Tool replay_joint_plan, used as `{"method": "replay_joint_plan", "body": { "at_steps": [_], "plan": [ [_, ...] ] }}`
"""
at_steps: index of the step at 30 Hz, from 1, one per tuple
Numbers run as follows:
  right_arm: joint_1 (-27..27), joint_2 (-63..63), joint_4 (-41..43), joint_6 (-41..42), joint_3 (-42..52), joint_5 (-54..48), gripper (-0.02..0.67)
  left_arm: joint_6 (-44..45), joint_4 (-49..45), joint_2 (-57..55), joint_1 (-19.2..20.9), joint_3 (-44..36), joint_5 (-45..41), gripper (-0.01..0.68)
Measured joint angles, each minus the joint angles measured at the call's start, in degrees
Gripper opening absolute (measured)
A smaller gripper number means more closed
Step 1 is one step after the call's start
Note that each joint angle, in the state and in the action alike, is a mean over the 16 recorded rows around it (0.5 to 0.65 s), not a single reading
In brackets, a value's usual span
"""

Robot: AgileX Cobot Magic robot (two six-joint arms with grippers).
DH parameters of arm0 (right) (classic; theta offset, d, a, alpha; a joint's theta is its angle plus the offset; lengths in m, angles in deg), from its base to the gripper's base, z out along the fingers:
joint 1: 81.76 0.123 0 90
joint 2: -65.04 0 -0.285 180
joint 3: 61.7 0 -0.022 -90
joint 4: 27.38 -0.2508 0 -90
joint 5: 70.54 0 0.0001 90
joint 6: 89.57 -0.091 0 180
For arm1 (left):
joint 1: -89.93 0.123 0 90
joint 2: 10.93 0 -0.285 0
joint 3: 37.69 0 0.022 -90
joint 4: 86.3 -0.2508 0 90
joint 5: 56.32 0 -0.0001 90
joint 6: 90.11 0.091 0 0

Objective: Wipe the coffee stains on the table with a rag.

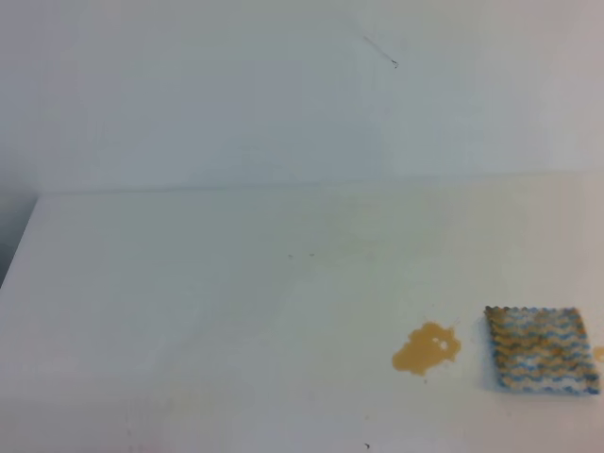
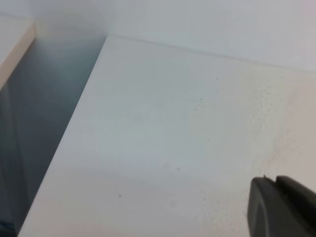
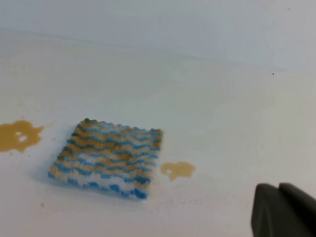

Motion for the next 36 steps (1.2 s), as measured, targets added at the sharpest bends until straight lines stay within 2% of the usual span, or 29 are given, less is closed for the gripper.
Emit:
{"method": "replay_joint_plan", "body": {
  "at_steps": [28, 32, 36],
  "plan": [
    [0.0, 0.0, 0.5, 0.4, 0.0, 0.7, -0.004, 0.0, 0.0, 0.0, 0.0, 0.0, 0.0, -0.001],
    [0.0, 0.0, 0.7, 0.5, 0.0, 4.4, -0.004, 0.0, 0.0, 0.0, 0.0, 0.0, 0.0, -0.001],
    [0.0, 0.0, 0.9, 0.7, 0.0, 12.6, -0.004, 0.0, 0.0, 0.0, 0.0, 0.0, 0.0, -0.001]
  ]
}}
